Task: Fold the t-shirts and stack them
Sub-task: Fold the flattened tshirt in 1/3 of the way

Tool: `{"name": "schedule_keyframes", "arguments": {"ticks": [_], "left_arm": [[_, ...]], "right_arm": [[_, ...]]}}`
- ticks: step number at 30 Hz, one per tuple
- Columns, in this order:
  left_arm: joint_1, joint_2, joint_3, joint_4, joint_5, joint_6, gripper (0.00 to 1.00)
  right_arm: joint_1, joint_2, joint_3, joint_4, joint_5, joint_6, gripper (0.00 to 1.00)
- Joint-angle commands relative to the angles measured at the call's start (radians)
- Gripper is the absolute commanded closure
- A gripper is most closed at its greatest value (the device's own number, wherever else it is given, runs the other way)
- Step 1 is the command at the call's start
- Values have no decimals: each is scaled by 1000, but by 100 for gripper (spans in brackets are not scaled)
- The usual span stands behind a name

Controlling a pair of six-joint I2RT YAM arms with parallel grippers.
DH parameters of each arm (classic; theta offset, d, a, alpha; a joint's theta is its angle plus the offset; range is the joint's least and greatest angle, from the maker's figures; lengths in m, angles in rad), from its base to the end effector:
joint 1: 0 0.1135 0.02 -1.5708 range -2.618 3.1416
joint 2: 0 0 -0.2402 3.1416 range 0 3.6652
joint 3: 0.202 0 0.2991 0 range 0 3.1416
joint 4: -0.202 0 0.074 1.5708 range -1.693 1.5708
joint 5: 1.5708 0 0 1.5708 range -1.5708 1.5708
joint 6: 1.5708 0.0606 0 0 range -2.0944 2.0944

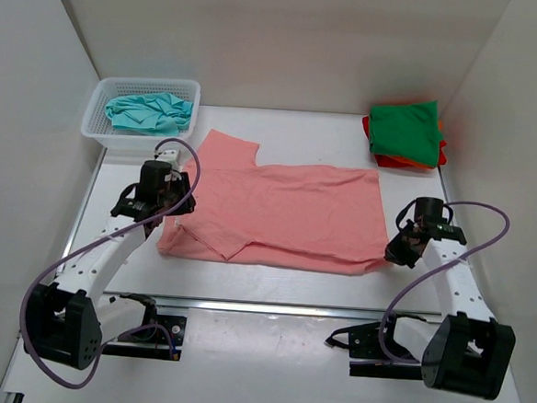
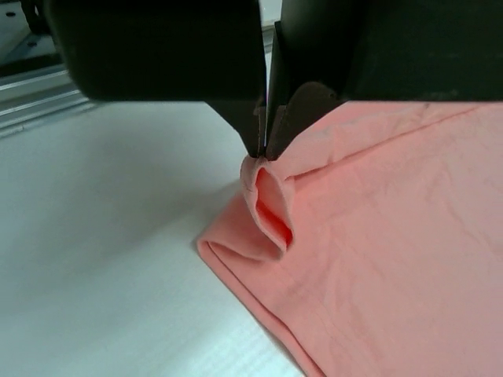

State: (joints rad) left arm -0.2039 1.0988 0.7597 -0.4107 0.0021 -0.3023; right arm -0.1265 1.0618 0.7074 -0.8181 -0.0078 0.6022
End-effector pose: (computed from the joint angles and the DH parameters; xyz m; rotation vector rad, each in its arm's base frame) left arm 0.2992 -0.0620 0.1948 -0.1137 2.3319 -0.2568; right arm 0.2488 -0.0312 0.1538 0.9790 2.5729 0.1413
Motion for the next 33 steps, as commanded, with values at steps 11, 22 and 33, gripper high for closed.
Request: {"name": "schedule_keyframes", "arguments": {"ticks": [11, 22, 33], "left_arm": [[37, 78, -14, 1, -36, 51, 41], [5, 246, -7, 55, 13, -3, 40], [-3, 329, -25, 125, 53, -52, 100]], "right_arm": [[4, 293, 147, 275, 35, -53, 100], [36, 366, 190, 336, 25, -61, 100], [15, 372, 167, 370, 14, -85, 100]]}}
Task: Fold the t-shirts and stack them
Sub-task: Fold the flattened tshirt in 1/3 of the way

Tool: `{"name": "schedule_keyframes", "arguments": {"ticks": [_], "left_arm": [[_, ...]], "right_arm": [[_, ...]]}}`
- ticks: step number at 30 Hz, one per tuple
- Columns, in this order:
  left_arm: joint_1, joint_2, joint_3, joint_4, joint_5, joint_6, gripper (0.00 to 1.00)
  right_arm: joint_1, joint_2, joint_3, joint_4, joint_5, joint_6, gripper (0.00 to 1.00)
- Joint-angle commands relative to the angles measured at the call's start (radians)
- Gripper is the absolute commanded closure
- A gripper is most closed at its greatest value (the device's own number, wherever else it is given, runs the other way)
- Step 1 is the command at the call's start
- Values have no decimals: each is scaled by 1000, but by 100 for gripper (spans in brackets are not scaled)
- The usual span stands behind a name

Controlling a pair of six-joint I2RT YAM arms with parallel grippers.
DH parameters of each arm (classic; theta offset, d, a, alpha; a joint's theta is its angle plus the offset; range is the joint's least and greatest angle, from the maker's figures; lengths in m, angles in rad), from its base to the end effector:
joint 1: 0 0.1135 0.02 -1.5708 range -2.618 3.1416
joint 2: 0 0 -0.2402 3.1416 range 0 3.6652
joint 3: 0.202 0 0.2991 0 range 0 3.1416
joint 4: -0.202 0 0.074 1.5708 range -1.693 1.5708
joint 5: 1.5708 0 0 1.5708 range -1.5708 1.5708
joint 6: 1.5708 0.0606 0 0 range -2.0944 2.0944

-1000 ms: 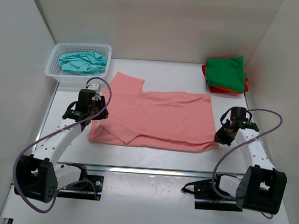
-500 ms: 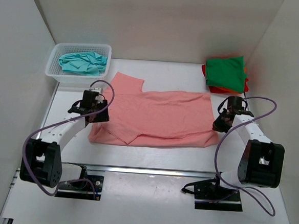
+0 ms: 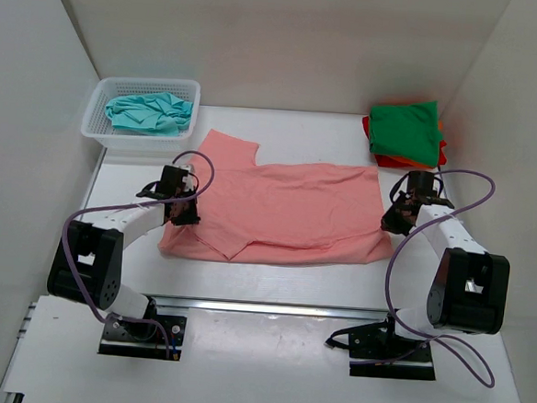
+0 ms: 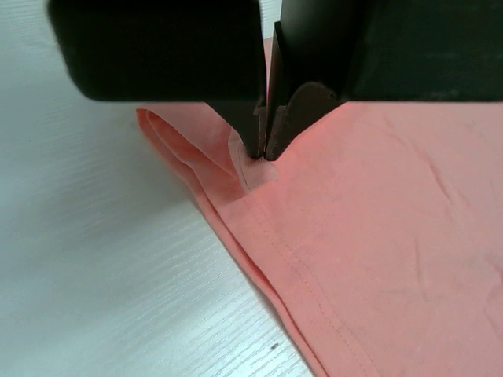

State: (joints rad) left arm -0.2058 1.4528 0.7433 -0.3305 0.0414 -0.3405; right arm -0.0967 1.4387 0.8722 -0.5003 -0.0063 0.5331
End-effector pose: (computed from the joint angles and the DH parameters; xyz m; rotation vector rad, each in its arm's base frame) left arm 0.3139 -0.0681 0.0906 -0.1623 2.6257 -0.2454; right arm 0.3313 -0.0318 0.1271 0.8177 2.5171 0.1556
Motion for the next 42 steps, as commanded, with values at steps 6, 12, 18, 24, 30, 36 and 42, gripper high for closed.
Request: {"name": "schedule_keyframes", "arguments": {"ticks": [6, 12, 18, 24, 30, 36, 42], "left_arm": [[0, -126, -16, 9, -40, -15, 100], [16, -221, -44, -33, -127, -8, 100], [32, -256, -84, -54, -147, -15, 100], [45, -273, -107, -27, -170, -29, 100], [66, -223, -53, 4, -198, -29, 62], [53, -200, 94, -56, -215, 37, 50], [-52, -249, 30, -101, -160, -23, 56]], "right_arm": [[-24, -6, -15, 60, 17, -22, 100], [-18, -15, -30, 71, 14, -16, 100], [-14, -17, -30, 77, 19, -19, 100], [-17, -5, -24, 75, 11, -10, 100], [-8, 20, -7, 65, 43, -28, 63], [89, -40, 54, 19, 224, -96, 1], [196, -23, 28, 46, 132, -117, 1]]}}
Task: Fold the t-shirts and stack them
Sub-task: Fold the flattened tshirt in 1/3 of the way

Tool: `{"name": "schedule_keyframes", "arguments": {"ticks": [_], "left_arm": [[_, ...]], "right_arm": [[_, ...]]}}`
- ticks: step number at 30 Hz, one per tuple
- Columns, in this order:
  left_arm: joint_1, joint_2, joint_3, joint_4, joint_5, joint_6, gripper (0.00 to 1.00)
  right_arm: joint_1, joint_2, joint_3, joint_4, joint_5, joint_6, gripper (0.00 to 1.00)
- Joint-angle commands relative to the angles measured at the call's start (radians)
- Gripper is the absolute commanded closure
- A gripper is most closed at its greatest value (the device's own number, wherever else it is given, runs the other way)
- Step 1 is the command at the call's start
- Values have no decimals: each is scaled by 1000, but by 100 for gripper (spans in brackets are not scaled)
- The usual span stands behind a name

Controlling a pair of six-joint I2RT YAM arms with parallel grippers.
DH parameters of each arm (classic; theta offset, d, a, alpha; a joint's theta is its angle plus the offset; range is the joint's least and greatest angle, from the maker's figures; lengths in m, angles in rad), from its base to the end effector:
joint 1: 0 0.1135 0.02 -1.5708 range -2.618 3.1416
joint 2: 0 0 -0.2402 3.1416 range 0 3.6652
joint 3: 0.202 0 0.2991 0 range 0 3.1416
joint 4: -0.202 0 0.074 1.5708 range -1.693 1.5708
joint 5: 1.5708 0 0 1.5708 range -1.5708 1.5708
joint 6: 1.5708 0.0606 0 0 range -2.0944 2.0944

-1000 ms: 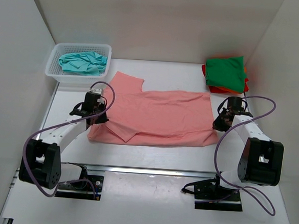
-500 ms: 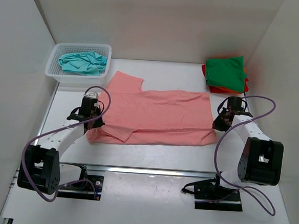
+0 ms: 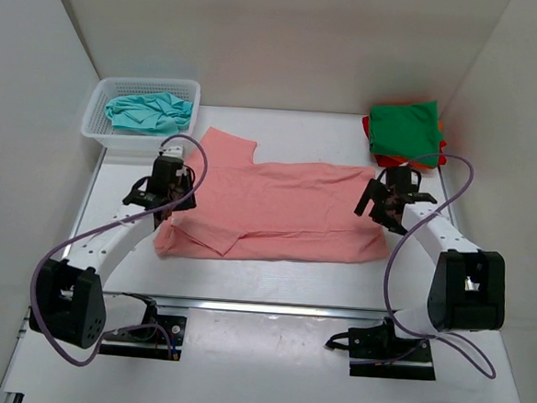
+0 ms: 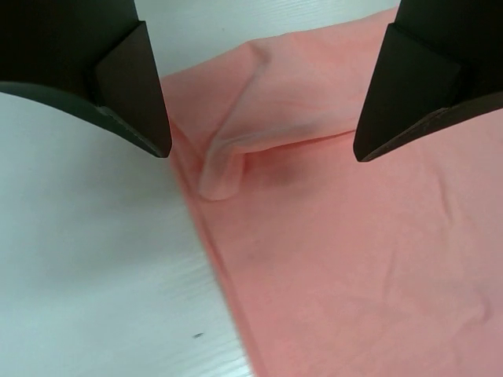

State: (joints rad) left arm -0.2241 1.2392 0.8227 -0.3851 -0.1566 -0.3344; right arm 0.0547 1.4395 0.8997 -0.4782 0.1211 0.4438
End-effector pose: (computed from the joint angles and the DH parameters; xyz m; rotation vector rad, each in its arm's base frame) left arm 0.3211 -0.0635 0.1808 -0.2049 2.3526 -0.0853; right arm 0.3411 0.0113 0.1383 0.5417 2.5197 0.0289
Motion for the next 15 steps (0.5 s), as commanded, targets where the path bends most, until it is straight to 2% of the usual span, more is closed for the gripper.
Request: {"name": "schedule_keyframes", "arguments": {"ticks": [1, 4, 6, 7, 11, 15], "left_arm": [[-46, -29, -92, -25, 51, -53, 58], [-58, 9, -189, 23, 63, -86, 64], [-67, 41, -220, 41, 62, -103, 65], [-76, 66, -237, 55, 57, -110, 65], [-93, 111, -266, 48, 87, -150, 67], [-118, 46, -315, 29, 101, -179, 71]], "right_arm": [[69, -28, -19, 35, 2, -22, 1], [91, -39, -97, 98, -66, 10, 12], [92, -54, -143, 121, -103, 30, 12], [91, -56, -166, 115, -101, 44, 0], [103, -94, -243, 41, -86, 79, 1], [85, -227, -346, 1, -98, 99, 1]]}}
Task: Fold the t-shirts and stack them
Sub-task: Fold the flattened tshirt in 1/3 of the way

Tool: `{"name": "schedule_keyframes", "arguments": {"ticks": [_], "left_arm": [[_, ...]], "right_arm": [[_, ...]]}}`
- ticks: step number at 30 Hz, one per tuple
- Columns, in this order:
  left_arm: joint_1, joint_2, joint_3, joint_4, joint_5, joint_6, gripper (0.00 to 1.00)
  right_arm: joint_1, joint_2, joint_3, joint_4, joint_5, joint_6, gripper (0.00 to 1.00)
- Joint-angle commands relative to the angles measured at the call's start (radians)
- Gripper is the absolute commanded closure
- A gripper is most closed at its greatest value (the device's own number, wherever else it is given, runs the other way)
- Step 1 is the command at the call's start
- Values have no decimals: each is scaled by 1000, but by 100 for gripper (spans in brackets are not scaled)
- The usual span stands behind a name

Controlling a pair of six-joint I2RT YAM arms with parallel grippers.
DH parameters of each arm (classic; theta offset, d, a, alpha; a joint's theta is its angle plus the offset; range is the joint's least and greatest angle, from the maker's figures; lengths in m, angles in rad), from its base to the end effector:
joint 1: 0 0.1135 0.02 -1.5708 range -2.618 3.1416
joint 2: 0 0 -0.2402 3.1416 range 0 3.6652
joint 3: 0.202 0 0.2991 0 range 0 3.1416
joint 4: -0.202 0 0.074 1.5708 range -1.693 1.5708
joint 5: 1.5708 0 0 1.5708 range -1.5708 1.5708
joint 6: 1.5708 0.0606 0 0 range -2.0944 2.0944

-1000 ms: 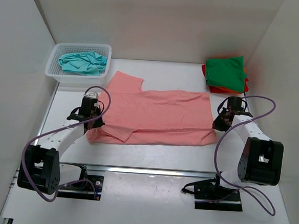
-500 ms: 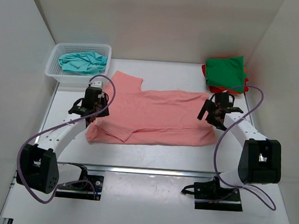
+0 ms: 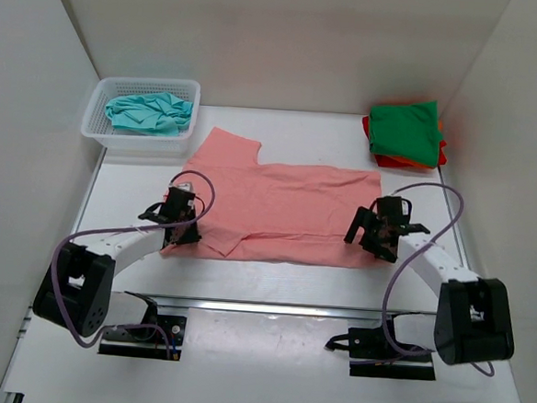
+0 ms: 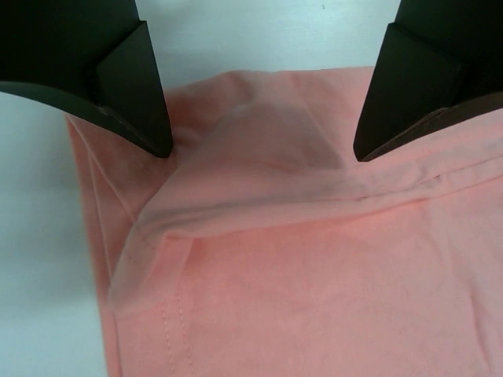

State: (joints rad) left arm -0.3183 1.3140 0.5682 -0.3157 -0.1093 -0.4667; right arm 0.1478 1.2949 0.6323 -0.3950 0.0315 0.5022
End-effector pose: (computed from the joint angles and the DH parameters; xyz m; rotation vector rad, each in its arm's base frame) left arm 0.2684 -0.0815 0.0739 -0.2321 2.6174 -0.1288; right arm 0.2857 0.0406 0.0944 0.4760 2.5963 0.1817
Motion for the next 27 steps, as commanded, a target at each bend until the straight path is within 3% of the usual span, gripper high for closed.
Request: {"name": "schedule_keyframes", "arguments": {"ticks": [1, 6, 10, 15, 18, 23, 24, 25, 26, 27], "left_arm": [[-30, -73, -71, -39, 65, -61, 72], [-39, -240, -143, -108, 89, -98, 72], [-97, -395, -134, -154, 76, -159, 72], [-22, -530, 25, -281, 131, -115, 69], [7, -475, 184, -319, 135, -58, 64], [-1, -234, 376, -194, 143, 23, 57], [-1, -157, 396, -178, 134, 39, 57], [-2, -74, 441, -160, 122, 57, 56], [1, -34, 484, -136, 111, 66, 56], [-4, 47, 508, -129, 94, 86, 58]], "right_arm": [[-13, -106, -97, -94, -7, 45, 1], [-70, -244, -166, -123, -62, 30, 1], [1, -292, -123, -169, -33, 38, 0], [19, -364, 143, -350, -33, -20, 1], [7, -297, 300, -427, -39, -114, 0], [-22, -100, 380, -302, -50, -209, 2], [-22, -76, 392, -259, -54, -227, 7], [-27, -36, 408, -240, -56, -237, 19], [-37, 9, 421, -199, -77, -243, 40], [-56, 24, 428, -165, -109, -248, 75]]}}
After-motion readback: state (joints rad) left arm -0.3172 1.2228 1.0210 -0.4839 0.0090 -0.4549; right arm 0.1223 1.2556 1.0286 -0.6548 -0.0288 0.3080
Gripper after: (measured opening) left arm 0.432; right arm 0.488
